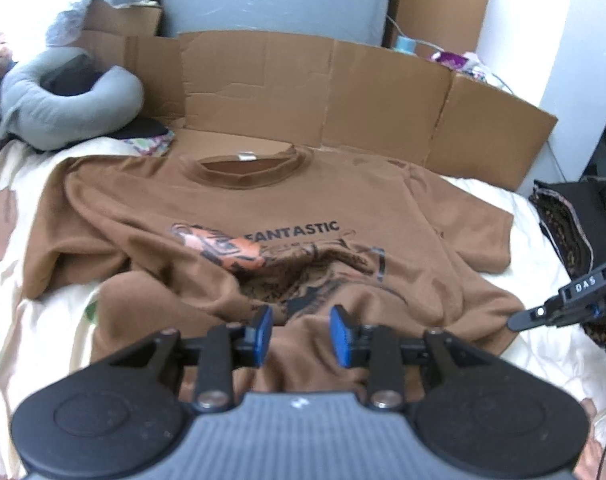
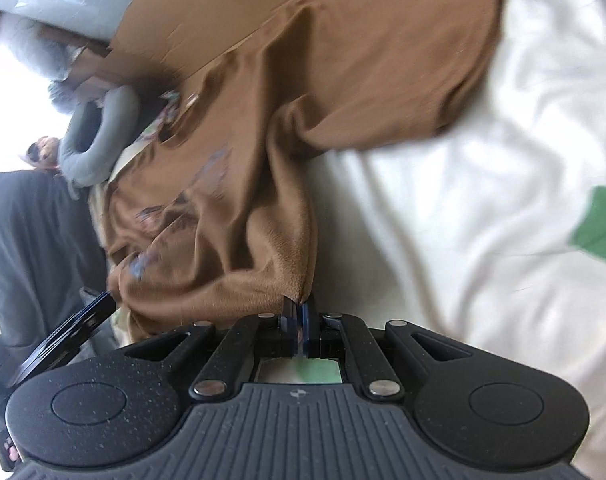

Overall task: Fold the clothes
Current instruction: 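Open both tools to release the folded shirt, then grasp the folded hem edge with both tools and lift it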

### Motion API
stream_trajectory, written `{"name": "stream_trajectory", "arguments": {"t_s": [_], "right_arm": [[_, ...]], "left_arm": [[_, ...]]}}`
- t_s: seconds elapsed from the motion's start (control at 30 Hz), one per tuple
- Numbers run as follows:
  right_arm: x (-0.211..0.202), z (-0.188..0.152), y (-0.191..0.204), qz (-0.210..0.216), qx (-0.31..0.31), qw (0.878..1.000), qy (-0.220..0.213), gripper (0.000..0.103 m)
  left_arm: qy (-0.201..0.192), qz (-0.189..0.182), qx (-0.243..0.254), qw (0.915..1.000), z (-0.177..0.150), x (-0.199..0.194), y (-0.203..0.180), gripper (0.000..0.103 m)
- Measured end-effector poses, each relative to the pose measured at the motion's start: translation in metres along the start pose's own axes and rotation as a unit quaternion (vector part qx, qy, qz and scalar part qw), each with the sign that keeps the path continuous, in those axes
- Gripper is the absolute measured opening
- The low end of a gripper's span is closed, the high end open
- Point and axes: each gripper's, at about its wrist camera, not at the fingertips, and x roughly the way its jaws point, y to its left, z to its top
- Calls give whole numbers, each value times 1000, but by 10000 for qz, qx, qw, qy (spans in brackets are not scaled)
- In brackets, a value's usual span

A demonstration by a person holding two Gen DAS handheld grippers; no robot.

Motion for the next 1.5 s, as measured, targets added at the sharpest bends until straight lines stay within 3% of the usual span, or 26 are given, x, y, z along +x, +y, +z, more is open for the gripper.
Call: {"name": "stream_trajectory", "arguments": {"t_s": [0.23,0.3,0.4,0.63,0.77,0.87,0.9,1.37,1.47,1.5], "right_arm": [[-19,16,-17,-364,-77,9990,-252,0],[-21,22,-17,-491,-166,9982,-315,0],[-25,31,-15,-691,-393,9961,-395,0],[-24,45,-17,-884,-414,9935,-578,0],[-16,39,-25,-710,-169,9962,-477,8],[-14,29,-31,-627,-20,9974,-368,33],[-14,25,-32,-608,15,9976,-332,38],[35,-29,-10,4,-227,9985,503,41],[52,-35,-1,63,-283,9976,621,42],[56,-36,1,66,-267,9977,618,41]], "left_arm": [[-85,524,-174,9984,-16,-22,25,44],[-72,839,-185,9963,-23,-22,36,44],[-14,1350,-117,9908,-33,-17,52,47],[291,1816,-407,9821,-55,10,104,51],[474,1745,-508,9822,-66,30,126,55],[548,1742,-533,9817,-68,42,136,59],[543,1703,-556,9823,-68,44,137,59],[464,1224,-194,9912,-68,65,121,53],[420,1135,-272,9923,-69,67,122,43],[399,1110,-254,9927,-69,66,121,32]]}}
